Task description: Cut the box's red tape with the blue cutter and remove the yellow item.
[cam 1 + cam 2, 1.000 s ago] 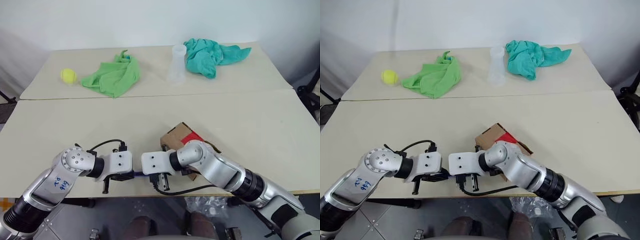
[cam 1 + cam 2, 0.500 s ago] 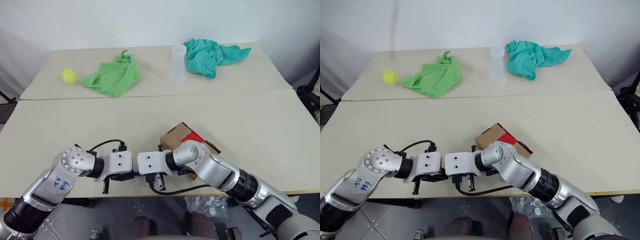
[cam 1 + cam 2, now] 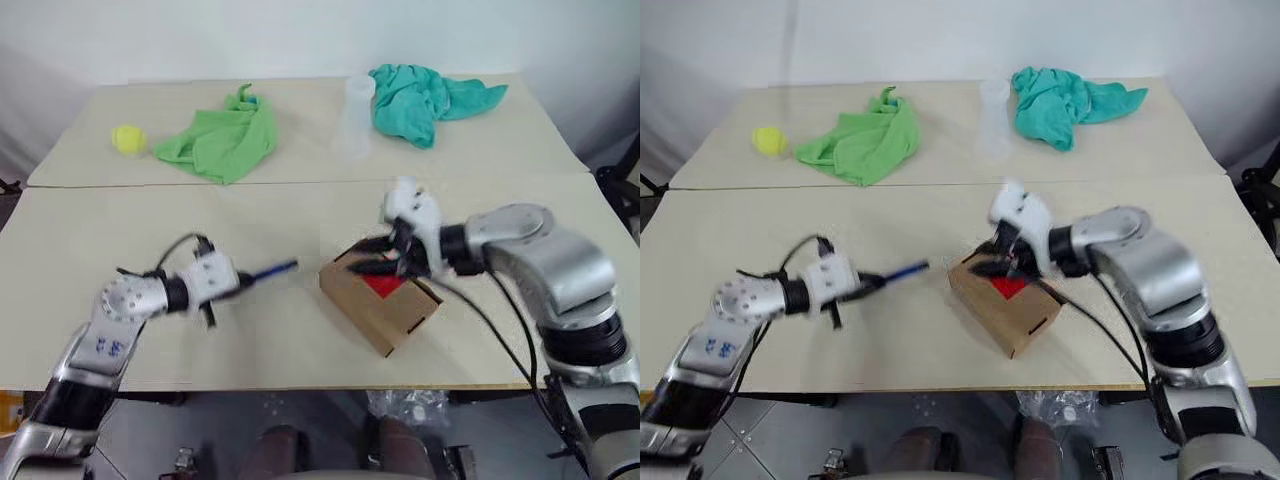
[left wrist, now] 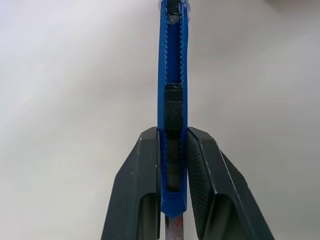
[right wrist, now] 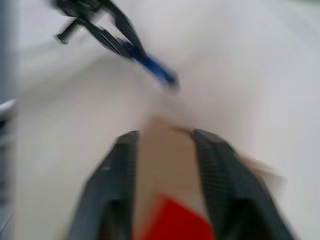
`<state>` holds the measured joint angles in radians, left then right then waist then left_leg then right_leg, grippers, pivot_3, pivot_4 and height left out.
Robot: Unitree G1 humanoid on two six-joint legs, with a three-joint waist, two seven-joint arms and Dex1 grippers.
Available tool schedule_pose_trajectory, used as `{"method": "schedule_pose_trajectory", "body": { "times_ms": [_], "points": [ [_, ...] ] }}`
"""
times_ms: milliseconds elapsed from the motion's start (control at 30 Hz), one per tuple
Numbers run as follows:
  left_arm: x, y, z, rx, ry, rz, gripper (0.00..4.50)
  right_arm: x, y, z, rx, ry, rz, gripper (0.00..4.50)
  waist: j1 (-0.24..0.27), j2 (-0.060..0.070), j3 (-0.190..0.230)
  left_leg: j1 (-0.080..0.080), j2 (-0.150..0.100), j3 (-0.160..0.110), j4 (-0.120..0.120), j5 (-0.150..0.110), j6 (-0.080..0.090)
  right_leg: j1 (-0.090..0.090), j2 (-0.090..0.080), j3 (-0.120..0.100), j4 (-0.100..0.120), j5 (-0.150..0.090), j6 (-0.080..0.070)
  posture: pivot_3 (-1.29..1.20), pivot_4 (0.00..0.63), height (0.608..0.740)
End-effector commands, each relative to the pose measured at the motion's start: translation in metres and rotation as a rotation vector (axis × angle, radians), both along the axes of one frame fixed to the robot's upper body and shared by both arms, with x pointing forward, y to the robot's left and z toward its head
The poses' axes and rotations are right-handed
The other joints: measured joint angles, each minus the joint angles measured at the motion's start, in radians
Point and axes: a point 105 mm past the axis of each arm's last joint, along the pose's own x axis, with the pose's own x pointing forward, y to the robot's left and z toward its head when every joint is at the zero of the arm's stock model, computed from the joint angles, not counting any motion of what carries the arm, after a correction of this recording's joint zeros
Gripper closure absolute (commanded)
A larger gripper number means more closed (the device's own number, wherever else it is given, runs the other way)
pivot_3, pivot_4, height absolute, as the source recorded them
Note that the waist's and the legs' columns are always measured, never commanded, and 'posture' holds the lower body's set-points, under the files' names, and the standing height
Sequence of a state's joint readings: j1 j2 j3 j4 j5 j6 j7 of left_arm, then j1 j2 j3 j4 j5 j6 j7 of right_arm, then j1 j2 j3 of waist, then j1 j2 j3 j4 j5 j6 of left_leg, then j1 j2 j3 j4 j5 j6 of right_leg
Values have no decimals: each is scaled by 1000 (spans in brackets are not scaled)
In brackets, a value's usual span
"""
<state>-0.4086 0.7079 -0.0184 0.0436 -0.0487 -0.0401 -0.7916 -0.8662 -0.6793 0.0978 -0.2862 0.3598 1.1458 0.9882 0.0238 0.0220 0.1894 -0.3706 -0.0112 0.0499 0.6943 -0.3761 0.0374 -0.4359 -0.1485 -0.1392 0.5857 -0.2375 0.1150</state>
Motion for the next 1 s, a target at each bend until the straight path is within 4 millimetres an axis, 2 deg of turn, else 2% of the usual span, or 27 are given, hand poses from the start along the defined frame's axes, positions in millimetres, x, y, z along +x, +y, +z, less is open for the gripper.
{"method": "schedule_pose_trajectory", "body": {
  "times_ms": [33, 133, 233, 433, 667, 1000],
  "points": [
    [5, -16, 27, -17, -171, -106, 4063, 9, -4, 24, 63, -2, -61, 1089, -3, 0, 0, 0, 0, 2, 0, 0, 0, -1, 1, -4, 0, 0, 0, 0, 150, 740],
    [12, -36, 46, -44, -267, -185, 4063, 14, 1, 44, 130, 17, -68, 24, -11, -2, 1, -2, -1, 6, -2, -2, 4, -3, 0, -16, -1, 0, 0, 0, 150, 740],
    [16, -54, 62, -58, -352, -253, 4063, 19, 6, 60, 205, 50, -86, 24, -12, -7, 4, -3, -4, 14, -2, -3, 6, -3, -1, -23, -2, 0, 0, 0, 150, 740],
    [15, -84, 65, -73, -403, -362, 4063, 26, 11, 71, 295, 168, -127, 24, -8, -8, 5, -4, -1, 15, -1, -3, 6, -2, -1, -25, -3, 0, 1, 0, 150, 740],
    [13, -98, 65, -101, -404, -413, 4063, 18, 16, 61, 248, 211, -96, 24, -8, -8, 5, -4, 0, 16, 2, -3, 6, -2, -1, -24, -2, 0, 1, 0, 150, 740],
    [14, -99, 67, -110, -403, -411, 4063, 8, 22, 48, 222, 240, -67, 24, -8, -8, 5, -4, 1, 16, 5, -3, 6, -1, -1, -24, -1, 1, 2, 0, 150, 740]
  ]
}}
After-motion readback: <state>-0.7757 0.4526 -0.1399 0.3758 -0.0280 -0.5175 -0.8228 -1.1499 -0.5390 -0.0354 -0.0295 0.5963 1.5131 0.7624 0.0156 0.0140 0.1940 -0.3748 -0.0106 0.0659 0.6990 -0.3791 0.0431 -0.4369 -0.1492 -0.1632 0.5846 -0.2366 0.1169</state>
